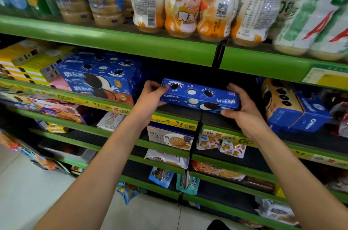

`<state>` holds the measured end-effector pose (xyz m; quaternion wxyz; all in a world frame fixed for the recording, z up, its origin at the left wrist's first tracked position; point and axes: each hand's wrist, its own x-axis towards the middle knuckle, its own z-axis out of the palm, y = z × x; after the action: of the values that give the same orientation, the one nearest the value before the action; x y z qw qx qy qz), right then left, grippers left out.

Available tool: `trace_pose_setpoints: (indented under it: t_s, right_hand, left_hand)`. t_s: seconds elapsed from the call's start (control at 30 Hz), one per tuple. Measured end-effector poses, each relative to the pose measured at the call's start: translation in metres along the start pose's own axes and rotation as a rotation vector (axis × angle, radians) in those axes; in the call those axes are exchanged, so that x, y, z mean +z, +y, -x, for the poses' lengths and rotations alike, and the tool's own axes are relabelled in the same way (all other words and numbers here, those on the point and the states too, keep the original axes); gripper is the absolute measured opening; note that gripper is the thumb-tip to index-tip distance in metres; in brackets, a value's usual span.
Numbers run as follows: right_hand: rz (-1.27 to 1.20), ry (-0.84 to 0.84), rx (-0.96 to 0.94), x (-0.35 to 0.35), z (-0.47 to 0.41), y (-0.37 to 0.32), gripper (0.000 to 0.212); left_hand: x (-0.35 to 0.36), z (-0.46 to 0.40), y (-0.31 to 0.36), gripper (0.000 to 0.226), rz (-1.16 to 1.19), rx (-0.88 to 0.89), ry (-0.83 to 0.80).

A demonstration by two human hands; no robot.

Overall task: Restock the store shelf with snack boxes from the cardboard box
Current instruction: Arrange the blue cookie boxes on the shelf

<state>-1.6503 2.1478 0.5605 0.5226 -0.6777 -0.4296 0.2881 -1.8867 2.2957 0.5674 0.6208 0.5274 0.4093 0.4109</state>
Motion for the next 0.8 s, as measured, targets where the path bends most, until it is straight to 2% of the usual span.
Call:
trace_pose_setpoints:
  t_s: [0.07,0.17,0.23,0.4,0.47,0.57,0.67,0.73,0.8]
  right_hand:
    - [0.069,-0.003,-0.02,0.002,0.001,0.0,0.081]
    - [0.113,-0.003,-0.026,0.001,0.0,0.002,0.075]
    - [0.122,0.004,-0.029,0.001,-0.001,0.003,0.073]
    - [0.021,0.11,-0.024,0.007,-0.005,0.0,0.077]
    - [-0.028,0.122,0.058,0.014,-0.006,-0.004,0.074]
    - [-0.17,0.055,0.168,0.027,0.004,-0.016,0.073]
    - [-0.144,-0.02,0.135,0.037,0.019,-0.039,0.082]
    - [-0.08,-0.14,0.122,0.041,0.029,-0.05,0.073]
    - [-0.022,-0.258,0.12,0.043,0.038,-0.057,0.054]
  left_hand:
    - [-0.001,0.0,0.0,0.014,0.02,0.013,-0.019]
    - [-0.005,0.004,0.002,0.027,0.037,0.022,-0.102]
    - [-0.007,0.008,0.006,0.028,0.03,0.023,-0.133]
    - [-0.008,0.035,0.01,0.023,0.064,0.077,-0.222]
    - [0.0,0.048,0.005,0.029,-0.012,0.118,-0.17]
    - [0.016,0.069,0.001,0.026,-0.223,0.185,-0.099]
    - [0.033,0.087,-0.001,0.023,-0.342,0.248,-0.235]
    - [0.043,0.097,-0.002,0.029,-0.409,0.266,-0.344]
    - [0.048,0.103,-0.004,0.035,-0.383,0.222,-0.437]
